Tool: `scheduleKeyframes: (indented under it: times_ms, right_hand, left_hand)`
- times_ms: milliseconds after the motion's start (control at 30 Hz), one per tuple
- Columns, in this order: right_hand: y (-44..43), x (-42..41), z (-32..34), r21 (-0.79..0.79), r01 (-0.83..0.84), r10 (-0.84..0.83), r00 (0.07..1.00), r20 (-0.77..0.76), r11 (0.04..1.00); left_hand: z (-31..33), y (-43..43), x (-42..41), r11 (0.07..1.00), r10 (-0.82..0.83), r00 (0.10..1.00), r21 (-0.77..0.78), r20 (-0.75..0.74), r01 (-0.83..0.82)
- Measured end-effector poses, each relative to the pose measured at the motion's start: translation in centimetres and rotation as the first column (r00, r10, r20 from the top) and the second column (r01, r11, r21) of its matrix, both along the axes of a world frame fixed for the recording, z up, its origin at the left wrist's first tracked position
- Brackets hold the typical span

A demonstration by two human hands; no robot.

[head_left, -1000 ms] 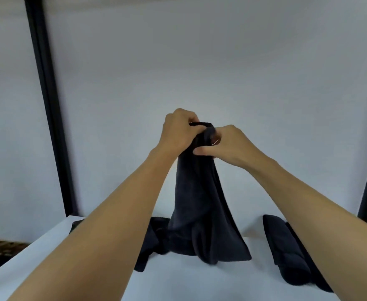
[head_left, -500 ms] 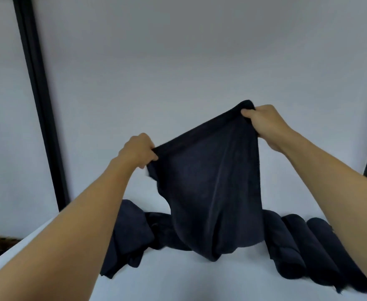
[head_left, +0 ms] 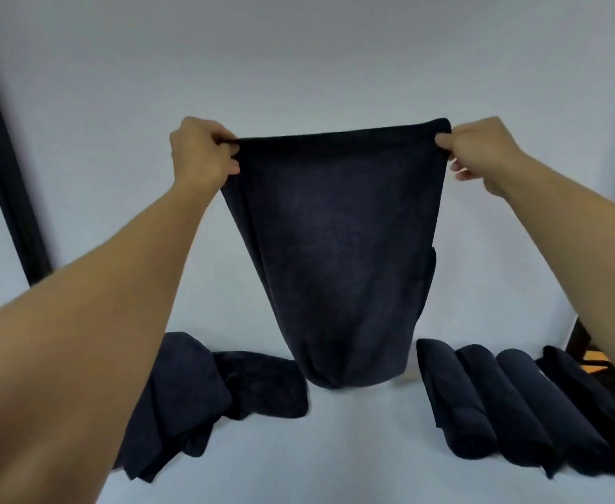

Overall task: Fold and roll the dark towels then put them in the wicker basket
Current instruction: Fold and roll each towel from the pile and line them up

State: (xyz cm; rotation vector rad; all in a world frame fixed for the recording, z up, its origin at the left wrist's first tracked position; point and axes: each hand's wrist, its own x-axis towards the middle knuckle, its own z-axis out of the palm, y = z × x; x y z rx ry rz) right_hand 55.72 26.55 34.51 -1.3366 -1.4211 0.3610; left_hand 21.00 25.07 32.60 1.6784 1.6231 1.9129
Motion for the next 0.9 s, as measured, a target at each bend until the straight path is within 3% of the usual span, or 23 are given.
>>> scheduleKeyframes:
  times_ms: [100,200,267,333,367,500,567,667,900]
  right_hand:
    - [-1.6,1.0,1.9,0.075,0.031,-0.028,0.999,-0.036,0.997]
    - [-4.4,1.4,3.8,0.127,0.003,0.015,0.991,-0.137,0.992]
    - [-6.7,1.4,4.9,0.152,-0.045,0.08,0.97,-0.228,0.987]
    - [-8.9,1.3,5.6,0.179,-0.106,0.151,0.953,-0.262,0.978]
    - [-10.0,1.3,6.1,0.201,-0.134,0.184,0.95,-0.254,0.97]
    - [-14.9,1.6,8.3,0.319,-0.169,0.24,0.95,-0.199,0.933]
    - [-16.8,1.8,9.2,0.345,-0.154,0.232,0.953,-0.197,0.926]
    - [-18.5,1.8,9.8,0.326,-0.139,0.216,0.952,-0.216,0.935]
    - [-19.8,1.7,8.5,0.241,-0.131,0.205,0.926,-0.317,0.962]
  left_hand:
    - [1.8,-1.7,0.7,0.996,0.057,0.996,0.068,-0.063,-0.052]
    - [3.5,-4.7,1.0,0.994,0.035,0.999,0.101,0.012,-0.036]
    - [4.6,-7.0,1.4,0.987,-0.107,0.974,0.135,0.197,0.081]
    - [5.6,-9.5,1.9,0.95,-0.288,0.873,0.231,0.394,0.21]
    - [6.1,-10.8,2.2,0.937,-0.319,0.85,0.276,0.419,0.215]
    - [8.4,-15.1,3.0,0.903,-0.331,0.86,0.396,0.388,0.168]
    - [9.3,-16.1,2.9,0.906,-0.226,0.93,0.414,0.289,0.092]
    - [9.9,-17.0,2.4,0.923,-0.131,0.971,0.383,0.199,0.046]
    - [9.9,-18.4,1.6,0.961,-0.19,0.945,0.247,0.267,0.123]
